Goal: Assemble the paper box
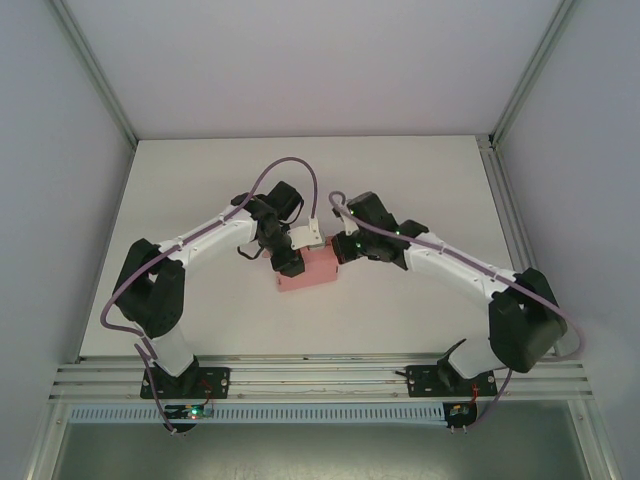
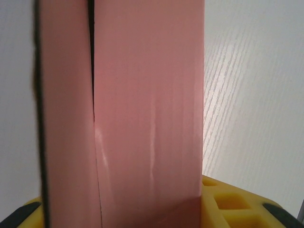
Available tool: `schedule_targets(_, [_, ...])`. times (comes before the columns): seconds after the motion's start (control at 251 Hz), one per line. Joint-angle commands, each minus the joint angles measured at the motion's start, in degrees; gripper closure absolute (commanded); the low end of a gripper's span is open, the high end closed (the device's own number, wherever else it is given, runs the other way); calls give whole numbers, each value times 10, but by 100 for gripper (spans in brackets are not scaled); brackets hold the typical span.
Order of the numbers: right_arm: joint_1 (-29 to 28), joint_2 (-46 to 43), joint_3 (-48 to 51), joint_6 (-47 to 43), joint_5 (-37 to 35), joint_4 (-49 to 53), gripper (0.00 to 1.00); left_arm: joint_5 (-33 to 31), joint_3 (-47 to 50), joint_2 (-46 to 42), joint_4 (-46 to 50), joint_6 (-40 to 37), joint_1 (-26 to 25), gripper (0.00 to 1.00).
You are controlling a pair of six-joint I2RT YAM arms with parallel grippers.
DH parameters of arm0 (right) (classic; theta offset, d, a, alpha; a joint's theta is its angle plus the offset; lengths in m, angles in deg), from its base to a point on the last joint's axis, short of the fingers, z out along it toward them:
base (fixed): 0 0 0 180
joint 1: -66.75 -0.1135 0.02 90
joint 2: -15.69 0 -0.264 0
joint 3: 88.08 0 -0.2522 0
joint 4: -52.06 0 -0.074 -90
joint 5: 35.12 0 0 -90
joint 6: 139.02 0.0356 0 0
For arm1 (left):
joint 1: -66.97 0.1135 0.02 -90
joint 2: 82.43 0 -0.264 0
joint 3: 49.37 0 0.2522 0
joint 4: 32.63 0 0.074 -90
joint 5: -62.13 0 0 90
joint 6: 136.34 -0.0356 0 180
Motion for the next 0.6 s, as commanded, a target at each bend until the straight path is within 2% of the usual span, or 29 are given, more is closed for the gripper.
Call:
schedule_targets(0.0, [-47, 3, 67, -48, -19, -43, 100, -34, 6, 21, -70, 13, -5, 60])
schedule_targets(0.156, [-70, -23, 134, -69, -73, -109, 100, -51, 6, 31, -79, 11, -5, 57])
schedule_targets(0.275, [-71, -40, 156, -52, -115, -132, 100, -67, -6, 43, -84, 15, -4, 52])
schedule_targets(0.327, [-72, -49, 158, -42, -133, -134, 100, -65, -13, 44, -83, 18, -5, 43])
schedule_targets(0.379, [-73, -58, 158, -31, -150, -139, 100, -55, -20, 43, -78, 24, -5, 42])
schedule_targets(0.455, [-73, -73, 156, -14, -161, -150, 100, -39, -27, 33, -69, 30, -5, 30])
schedule_targets(0.479, [-75, -78, 156, -10, -163, -153, 100, -37, -27, 28, -68, 34, -6, 25])
schedule_targets(0.515, [-77, -83, 153, -2, -173, -152, 100, -34, -27, 19, -67, 37, -6, 9])
schedule_targets(0.539, [-78, -85, 151, 3, -180, -151, 100, -32, -26, 13, -67, 41, -6, 3])
schedule_targets(0.595, [-82, -86, 145, 14, -197, -144, 100, -27, -20, -6, -71, 49, -6, 0])
